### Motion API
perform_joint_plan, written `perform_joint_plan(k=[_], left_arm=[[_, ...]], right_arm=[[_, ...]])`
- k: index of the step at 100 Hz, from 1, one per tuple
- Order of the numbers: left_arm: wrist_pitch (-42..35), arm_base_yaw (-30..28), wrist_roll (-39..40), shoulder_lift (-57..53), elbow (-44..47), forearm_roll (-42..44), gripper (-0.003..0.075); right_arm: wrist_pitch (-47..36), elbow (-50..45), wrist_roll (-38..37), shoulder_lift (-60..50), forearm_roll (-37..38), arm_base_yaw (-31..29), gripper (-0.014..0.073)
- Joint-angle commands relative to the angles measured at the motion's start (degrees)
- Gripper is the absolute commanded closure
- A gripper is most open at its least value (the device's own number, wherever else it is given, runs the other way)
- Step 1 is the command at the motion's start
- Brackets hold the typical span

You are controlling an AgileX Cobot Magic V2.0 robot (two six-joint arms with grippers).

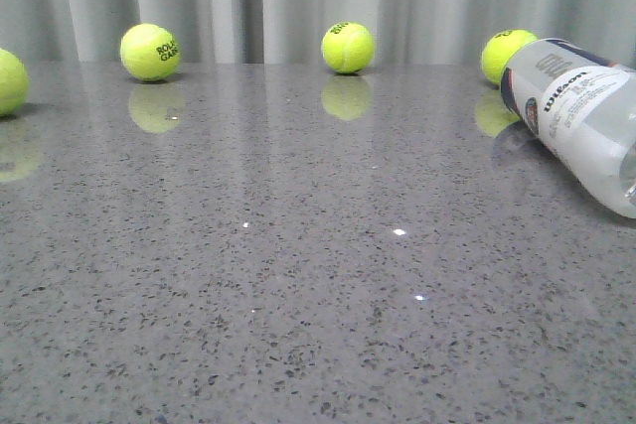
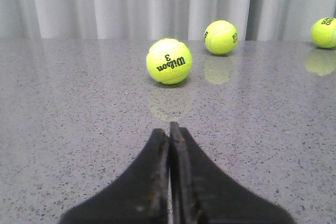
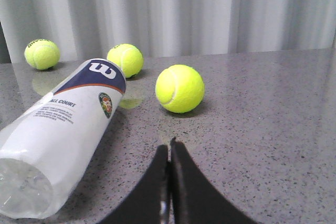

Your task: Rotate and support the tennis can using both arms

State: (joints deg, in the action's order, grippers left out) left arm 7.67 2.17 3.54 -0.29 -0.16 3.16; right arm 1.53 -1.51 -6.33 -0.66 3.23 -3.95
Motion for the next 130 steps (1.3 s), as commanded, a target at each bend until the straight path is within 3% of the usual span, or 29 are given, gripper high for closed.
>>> perform_joint_plan(k=[1, 94, 130], left_arm=[[-4.4, 0.0, 0.2, -2.1, 2.7, 0.0, 0.0741], [-4.4, 0.0, 0.2, -2.1, 2.7, 0.0, 0.0741], [-4.4, 0.0, 0.2, -2.1, 2.7, 0.0, 0.0741]], right_arm=[[-4.1, 1.0, 0.2, -1.2, 0.6, 0.0, 0.0659], [-3.7, 1.5, 0.2, -0.2, 0.6, 0.1, 0.0659], [3.3, 16.6, 0.2, 17.4, 0.6, 0.2, 0.0659]])
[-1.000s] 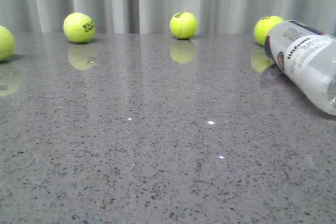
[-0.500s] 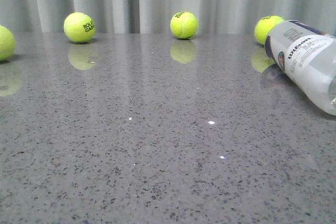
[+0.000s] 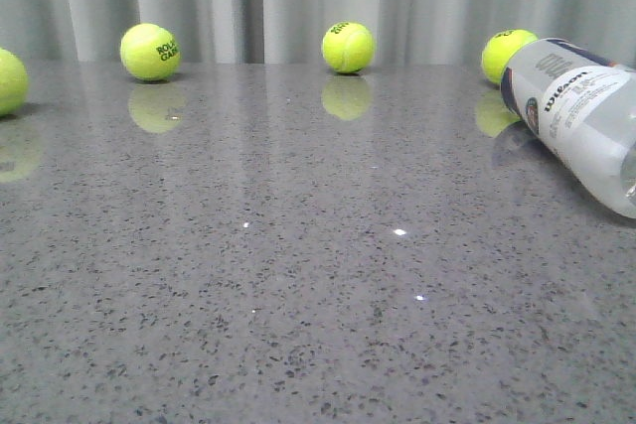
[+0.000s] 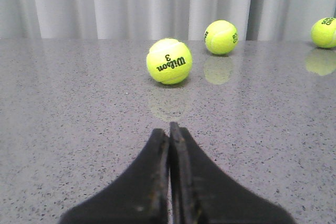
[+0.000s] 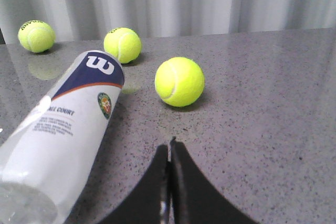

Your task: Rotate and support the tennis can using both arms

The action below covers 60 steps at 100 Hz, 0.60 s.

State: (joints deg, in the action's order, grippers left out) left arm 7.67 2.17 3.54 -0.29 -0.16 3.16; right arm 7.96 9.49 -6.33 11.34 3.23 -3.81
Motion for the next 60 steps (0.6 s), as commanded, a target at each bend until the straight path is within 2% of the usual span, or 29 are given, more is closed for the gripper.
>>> perform_joint_plan(k=[1, 26, 48, 55, 60], left_arm=[[-4.4, 0.0, 0.2, -2.1, 2.7, 0.0, 0.0741], [-4.4, 0.0, 0.2, -2.1, 2.7, 0.0, 0.0741], [-4.4, 0.0, 0.2, -2.1, 2.7, 0.0, 0.0741], [-4.4, 0.0, 0.2, -2.1, 2.7, 0.0, 0.0741], [-4.4, 0.0, 0.2, -2.1, 2.7, 0.0, 0.0741]], right_arm=[[-3.1, 6.0, 0.2, 5.8, 0.6, 0.1, 0.0659], [-0.5, 16.1, 0.1, 19.3, 0.6, 0.1, 0.0659], [8.9, 24.1, 0.1, 27.0, 0.5, 0.1, 0.0654], [13.5, 27.4, 0.1, 29.1, 0.5, 0.1, 0.0602], [16.6, 29.9, 0.1, 30.6, 0.5, 0.1, 0.0502]])
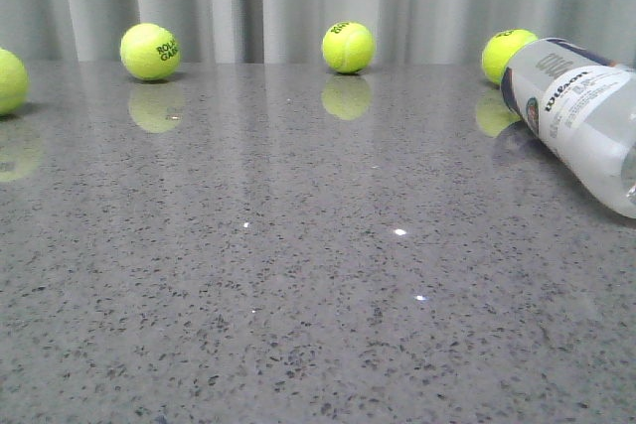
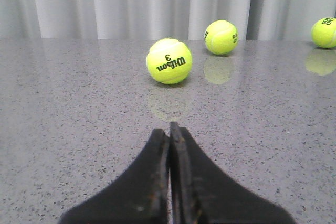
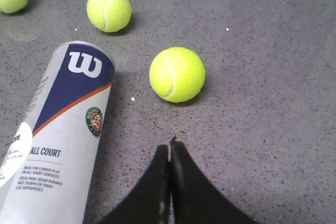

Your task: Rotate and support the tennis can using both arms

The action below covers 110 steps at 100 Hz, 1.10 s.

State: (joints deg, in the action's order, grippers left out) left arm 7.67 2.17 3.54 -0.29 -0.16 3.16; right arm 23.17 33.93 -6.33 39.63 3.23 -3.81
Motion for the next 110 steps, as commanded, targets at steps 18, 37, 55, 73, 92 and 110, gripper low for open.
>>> perform_joint_plan(k=[18, 37, 55, 73, 92, 110], left_arm=[[-4.4, 0.0, 0.2, -2.1, 2.7, 0.0, 0.0741], [-4.4, 0.0, 0.2, -2.1, 2.7, 0.0, 0.0741], [-4.4, 0.0, 0.2, -2.1, 2.7, 0.0, 0.0741], [-4.4, 0.0, 0.2, -2.1, 2.7, 0.0, 0.0741], [-4.4, 0.0, 0.2, -2.1, 2.7, 0.0, 0.0741], [-4.4, 0.0, 0.2, -2.1, 2.7, 0.0, 0.0741]], right_arm=[[8.6, 11.6, 0.2, 6.0, -0.7, 0.1, -0.001], [17.3, 18.6, 1.1, 11.1, -5.9, 0.9, -0.0041], [25.3, 26.0, 3.0, 18.2, -11.9, 4.0, -0.0042], [32.2, 32.1, 3.0, 26.6, -17.8, 6.3, -0.0042], [33.4, 35.1, 3.0, 35.8, -19.8, 6.4, -0.0042], [32.6, 36.3, 3.0, 42.7, -20.0, 6.4, -0.0042]])
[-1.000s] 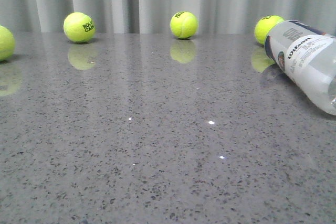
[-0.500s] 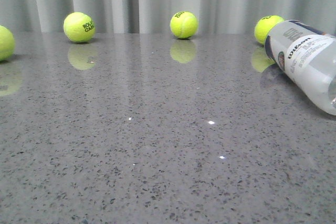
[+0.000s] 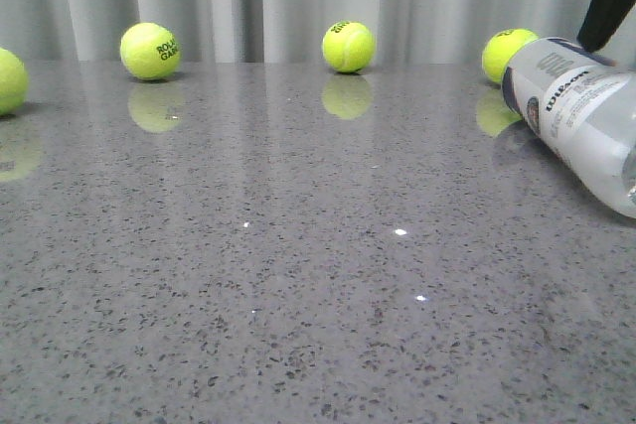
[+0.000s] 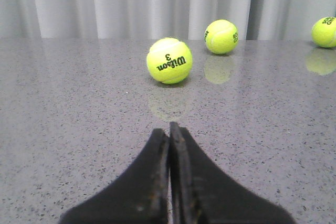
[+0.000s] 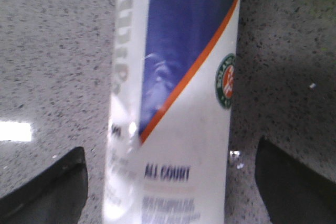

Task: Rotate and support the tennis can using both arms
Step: 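Lower the right gripper onto the lying Wilson can and grasp it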

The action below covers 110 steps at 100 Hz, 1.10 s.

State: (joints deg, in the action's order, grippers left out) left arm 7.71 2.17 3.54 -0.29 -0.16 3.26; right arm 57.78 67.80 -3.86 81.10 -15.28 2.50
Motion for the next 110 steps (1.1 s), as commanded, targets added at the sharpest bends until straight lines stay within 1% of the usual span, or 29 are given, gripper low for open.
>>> perform_joint_plan(k=[1, 17, 32, 39, 51, 58, 65, 75, 84, 110], left_arm=[[-4.4, 0.0, 0.2, -2.1, 2.7, -0.1, 0.0741], [-4.4, 0.0, 0.2, -2.1, 2.7, -0.1, 0.0741], [-4.4, 0.0, 0.2, -2.1, 2.7, -0.1, 0.0741], [-4.4, 0.0, 0.2, -2.1, 2.7, -0.1, 0.0741], [-4.4, 0.0, 0.2, -2.1, 2.7, -0.1, 0.0741], [-4.4, 0.0, 0.2, -2.1, 2.7, -0.1, 0.0741], [-4.4, 0.0, 0.2, -2.1, 2.7, -0.1, 0.0741], [-4.4, 0.0, 0.2, -2.1, 2.7, -0.1, 0.0741], [-4.4, 0.0, 0.2, -2.1, 2.7, -0.1, 0.0741], [-4.4, 0.0, 0.2, -2.1, 2.7, -0.1, 0.0741]], right_arm=[[-2.0, 2.5, 0.6, 1.7, -1.6, 0.1, -0.0042], [-1.9, 3.9, 1.4, 6.3, -3.8, 0.1, -0.0042], [-1.8, 4.3, 1.4, 8.1, -4.5, 0.1, -0.0031], [-1.8, 4.3, 1.4, 8.3, -4.5, 0.1, 0.0032], [-1.8, 4.3, 1.4, 8.3, -4.5, 0.1, 0.0214], [-1.8, 4.3, 1.4, 8.3, -4.5, 0.1, 0.0288], [-1.6, 4.8, 2.0, 8.3, -4.5, 0.1, 0.0321], [-0.3, 6.8, 3.9, 8.1, -4.5, 0.2, 0.0323], [1.8, 9.6, 6.8, 8.1, -4.5, 0.9, 0.0323], [6.8, 18.1, 24.9, 10.0, -4.5, 7.0, 0.0323]])
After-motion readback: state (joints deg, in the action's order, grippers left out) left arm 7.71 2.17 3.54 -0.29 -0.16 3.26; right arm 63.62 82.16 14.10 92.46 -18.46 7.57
